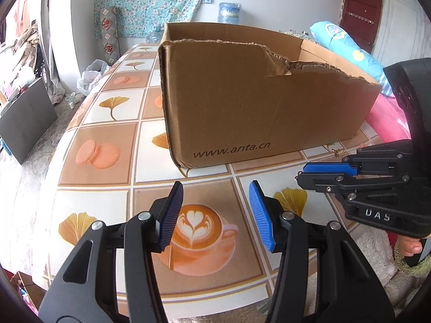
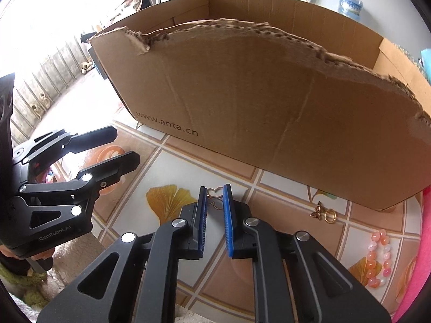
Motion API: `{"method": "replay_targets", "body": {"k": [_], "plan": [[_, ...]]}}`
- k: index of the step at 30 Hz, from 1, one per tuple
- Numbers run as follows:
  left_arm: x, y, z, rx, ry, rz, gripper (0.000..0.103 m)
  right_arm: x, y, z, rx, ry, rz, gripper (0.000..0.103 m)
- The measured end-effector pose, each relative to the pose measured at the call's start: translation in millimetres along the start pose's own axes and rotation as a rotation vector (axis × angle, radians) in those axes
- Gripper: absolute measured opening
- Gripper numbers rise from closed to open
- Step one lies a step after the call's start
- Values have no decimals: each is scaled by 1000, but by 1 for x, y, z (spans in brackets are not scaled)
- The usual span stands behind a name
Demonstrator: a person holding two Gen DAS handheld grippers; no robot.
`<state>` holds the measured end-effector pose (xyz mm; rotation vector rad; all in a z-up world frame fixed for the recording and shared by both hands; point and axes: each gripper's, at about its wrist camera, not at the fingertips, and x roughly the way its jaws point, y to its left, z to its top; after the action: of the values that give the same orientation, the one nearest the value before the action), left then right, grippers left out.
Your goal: Organize jewelry
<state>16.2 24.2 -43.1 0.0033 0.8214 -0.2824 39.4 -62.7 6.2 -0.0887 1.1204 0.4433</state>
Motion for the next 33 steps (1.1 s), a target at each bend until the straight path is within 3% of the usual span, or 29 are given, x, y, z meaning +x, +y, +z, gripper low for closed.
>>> {"method": "replay_targets", "body": {"k": [5,6,7,17,23,33], "plan": [[-1,0,-4,-19,-11,-12,48,1,-10,7,31,24,12,12],[-2,0,-5,-20,-13,-15,48,1,-12,6,36,27,13,10],[-2,-1,-5,-20,-15,-18,48,0,-14,5,41,31,17,1],[-3,-4,-8,-9,-27,-40,48,-9,-18,6,74,40,-1,1],[-4,-3,-9,-11,-35,-50,48,-10,-17,0,37,55,-1,14],[-5,5,-13,-30,-39,-65,48,10,-8,6,39,96,65,17]]}}
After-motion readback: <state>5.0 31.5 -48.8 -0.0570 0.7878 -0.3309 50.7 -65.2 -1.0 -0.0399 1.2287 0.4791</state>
